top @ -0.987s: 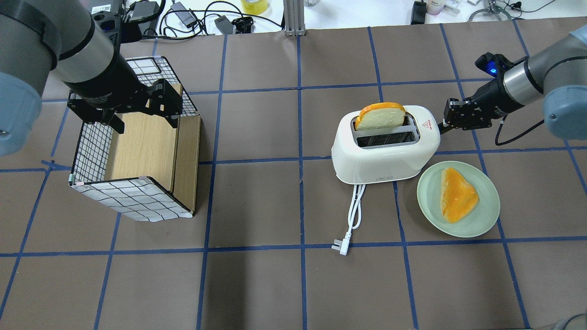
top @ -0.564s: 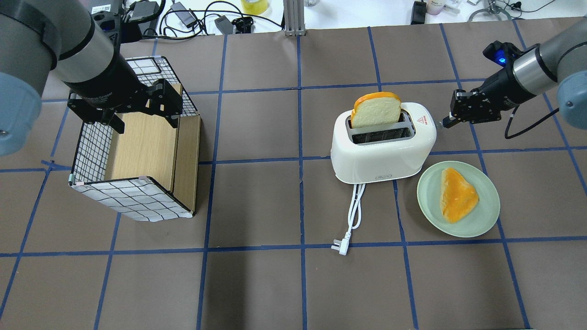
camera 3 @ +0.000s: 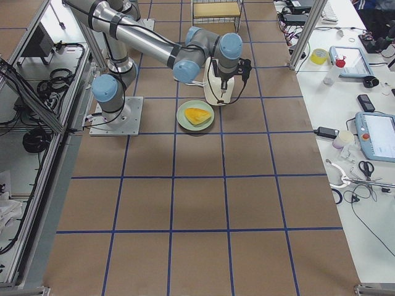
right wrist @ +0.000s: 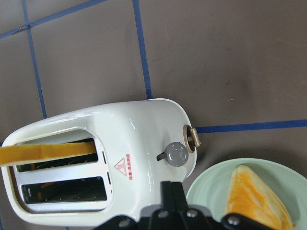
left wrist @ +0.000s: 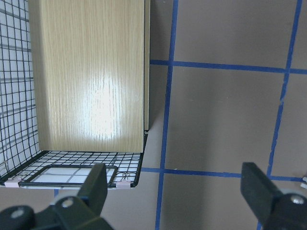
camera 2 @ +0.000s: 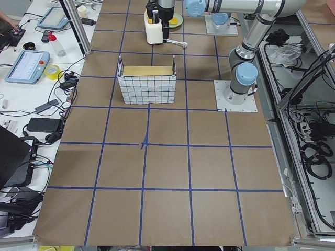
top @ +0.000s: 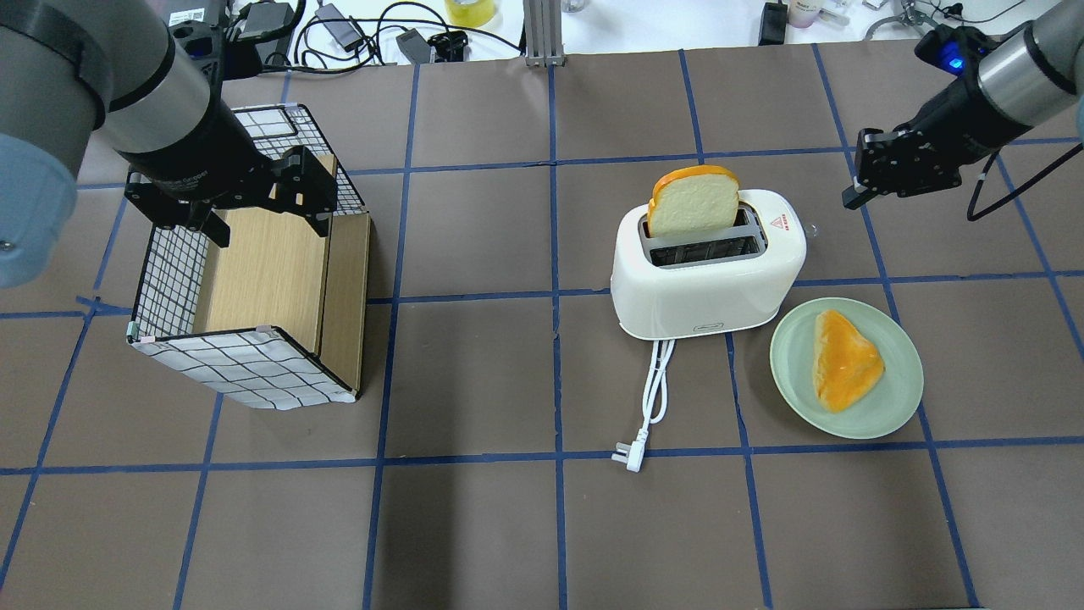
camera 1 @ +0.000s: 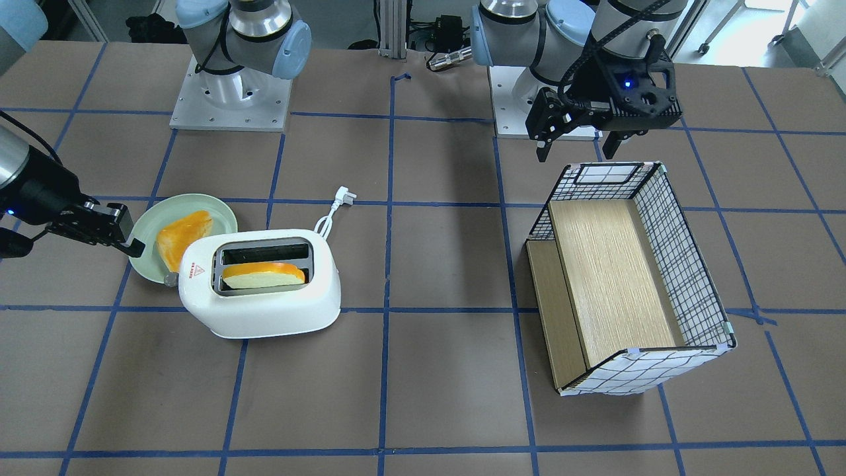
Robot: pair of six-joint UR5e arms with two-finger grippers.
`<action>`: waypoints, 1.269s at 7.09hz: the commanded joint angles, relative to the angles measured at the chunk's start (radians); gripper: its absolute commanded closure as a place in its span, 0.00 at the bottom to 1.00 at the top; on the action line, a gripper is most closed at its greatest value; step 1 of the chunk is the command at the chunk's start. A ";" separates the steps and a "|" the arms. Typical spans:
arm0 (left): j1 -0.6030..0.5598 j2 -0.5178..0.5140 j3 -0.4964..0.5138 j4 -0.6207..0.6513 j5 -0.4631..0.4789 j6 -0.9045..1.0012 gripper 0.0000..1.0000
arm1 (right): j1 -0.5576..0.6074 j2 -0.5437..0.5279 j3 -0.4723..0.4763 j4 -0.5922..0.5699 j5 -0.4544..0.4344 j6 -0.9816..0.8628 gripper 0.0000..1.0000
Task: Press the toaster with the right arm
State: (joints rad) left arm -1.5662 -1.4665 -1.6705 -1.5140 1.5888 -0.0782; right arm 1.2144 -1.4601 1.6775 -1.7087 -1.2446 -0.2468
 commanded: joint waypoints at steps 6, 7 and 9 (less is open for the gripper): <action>0.000 0.000 0.000 0.000 -0.001 0.000 0.00 | 0.385 -0.043 -0.222 0.159 -0.408 0.386 1.00; 0.000 0.000 0.000 0.000 -0.001 0.000 0.00 | 0.408 -0.043 -0.207 0.144 -0.394 0.383 1.00; 0.000 0.000 0.000 0.000 0.000 0.000 0.00 | 0.415 -0.054 -0.205 0.141 -0.348 0.382 1.00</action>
State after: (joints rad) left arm -1.5662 -1.4665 -1.6705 -1.5141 1.5880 -0.0782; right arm 1.6212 -1.5078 1.4704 -1.5641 -1.6163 0.1322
